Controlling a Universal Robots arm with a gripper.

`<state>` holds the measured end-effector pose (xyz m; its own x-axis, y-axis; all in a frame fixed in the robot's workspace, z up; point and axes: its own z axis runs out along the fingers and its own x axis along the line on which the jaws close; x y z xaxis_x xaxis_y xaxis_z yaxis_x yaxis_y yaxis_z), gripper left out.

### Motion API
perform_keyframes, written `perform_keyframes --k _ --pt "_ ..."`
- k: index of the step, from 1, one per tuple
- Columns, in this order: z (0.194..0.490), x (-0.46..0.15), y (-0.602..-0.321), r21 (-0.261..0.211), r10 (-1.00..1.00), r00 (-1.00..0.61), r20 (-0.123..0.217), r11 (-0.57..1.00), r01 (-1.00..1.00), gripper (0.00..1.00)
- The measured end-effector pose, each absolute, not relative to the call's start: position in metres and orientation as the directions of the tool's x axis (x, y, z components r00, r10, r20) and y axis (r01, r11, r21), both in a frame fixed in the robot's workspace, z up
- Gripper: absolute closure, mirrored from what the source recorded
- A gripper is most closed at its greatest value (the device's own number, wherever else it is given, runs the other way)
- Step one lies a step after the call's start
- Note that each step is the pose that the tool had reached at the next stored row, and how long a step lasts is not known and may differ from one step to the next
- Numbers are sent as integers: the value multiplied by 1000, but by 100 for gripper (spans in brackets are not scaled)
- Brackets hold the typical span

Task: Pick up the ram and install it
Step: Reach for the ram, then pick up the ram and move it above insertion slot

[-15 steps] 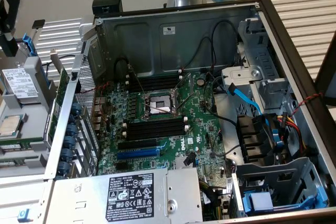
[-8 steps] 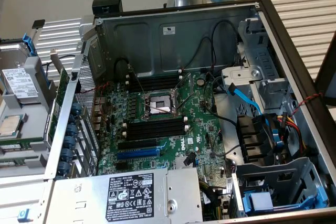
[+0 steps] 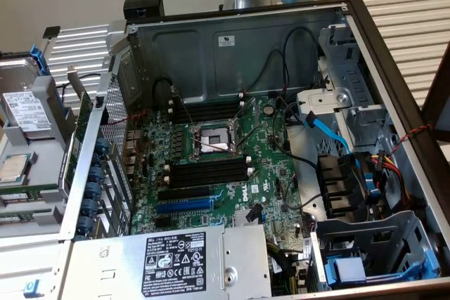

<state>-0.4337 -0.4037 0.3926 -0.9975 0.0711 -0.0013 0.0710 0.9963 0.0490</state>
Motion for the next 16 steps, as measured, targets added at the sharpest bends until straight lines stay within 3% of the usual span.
perform_keyframes --k 16 --pt "393 -435 -404 49 68 -998 -1 997 68 89"
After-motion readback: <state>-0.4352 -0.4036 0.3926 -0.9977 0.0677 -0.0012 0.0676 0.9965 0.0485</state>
